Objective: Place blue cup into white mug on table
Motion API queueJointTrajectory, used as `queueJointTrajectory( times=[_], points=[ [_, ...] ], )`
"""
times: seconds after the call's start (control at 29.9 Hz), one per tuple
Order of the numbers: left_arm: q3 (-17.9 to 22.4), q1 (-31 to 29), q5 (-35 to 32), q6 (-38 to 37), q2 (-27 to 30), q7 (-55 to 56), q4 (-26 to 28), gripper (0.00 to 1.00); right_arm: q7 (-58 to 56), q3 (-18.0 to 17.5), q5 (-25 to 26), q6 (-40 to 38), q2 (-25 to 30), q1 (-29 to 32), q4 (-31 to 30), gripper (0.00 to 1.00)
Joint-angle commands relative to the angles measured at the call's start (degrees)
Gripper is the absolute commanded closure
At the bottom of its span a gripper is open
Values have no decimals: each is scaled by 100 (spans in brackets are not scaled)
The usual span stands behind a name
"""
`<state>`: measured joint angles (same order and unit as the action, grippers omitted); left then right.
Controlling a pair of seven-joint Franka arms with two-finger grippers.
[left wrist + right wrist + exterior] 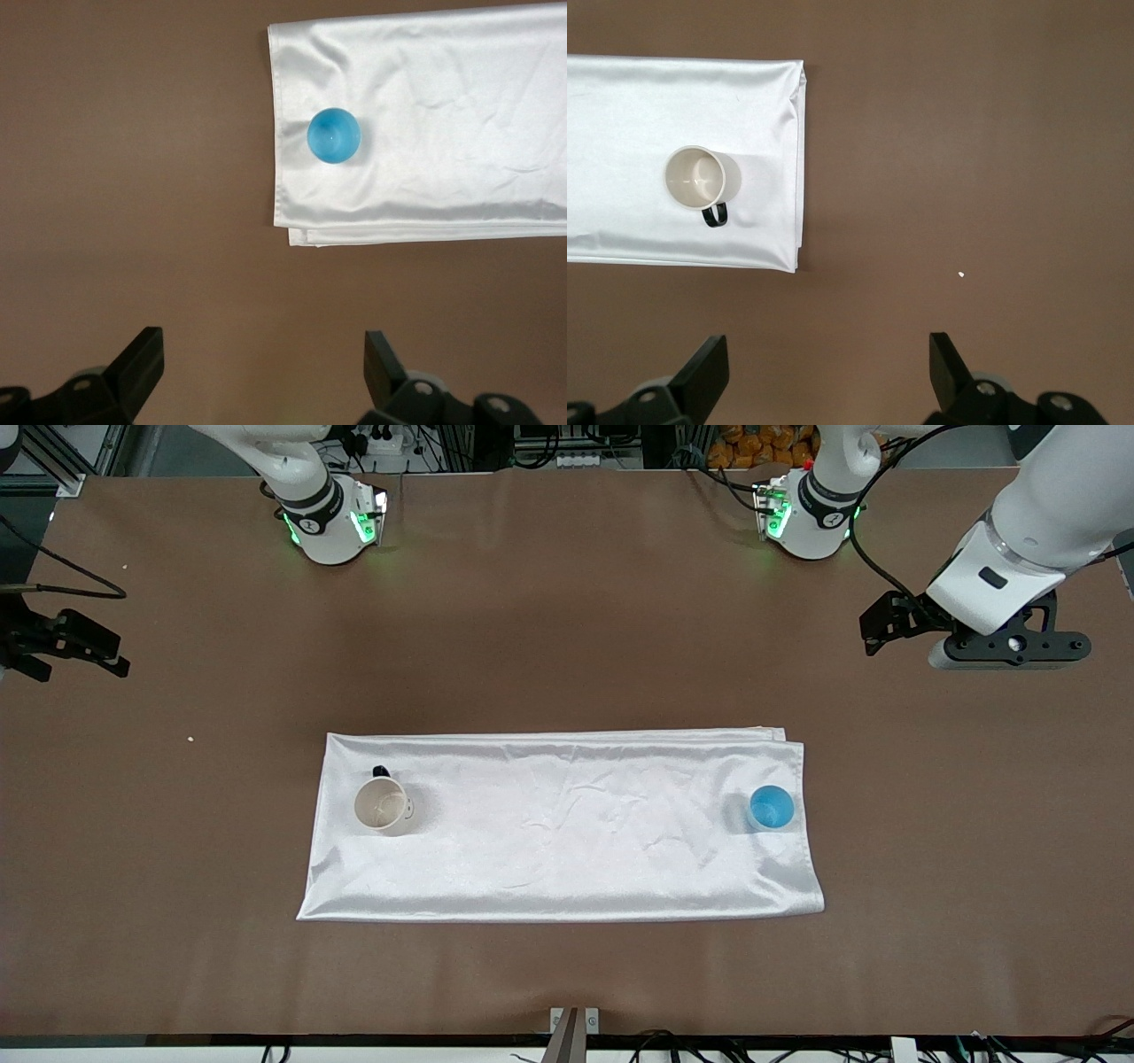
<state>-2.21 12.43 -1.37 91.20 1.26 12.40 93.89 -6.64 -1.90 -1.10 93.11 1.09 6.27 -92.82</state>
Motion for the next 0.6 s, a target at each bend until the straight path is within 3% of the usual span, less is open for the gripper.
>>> queueJointTrajectory(
  times=[0.0, 0.57],
  points=[
    [1, 5, 85, -14, -56, 70, -117, 0, 119, 6, 93, -30, 102, -29, -61, 0],
    [36, -101, 128, 82, -117, -36, -117, 0, 242, 6, 93, 40, 181, -38, -359, 0]
  ],
)
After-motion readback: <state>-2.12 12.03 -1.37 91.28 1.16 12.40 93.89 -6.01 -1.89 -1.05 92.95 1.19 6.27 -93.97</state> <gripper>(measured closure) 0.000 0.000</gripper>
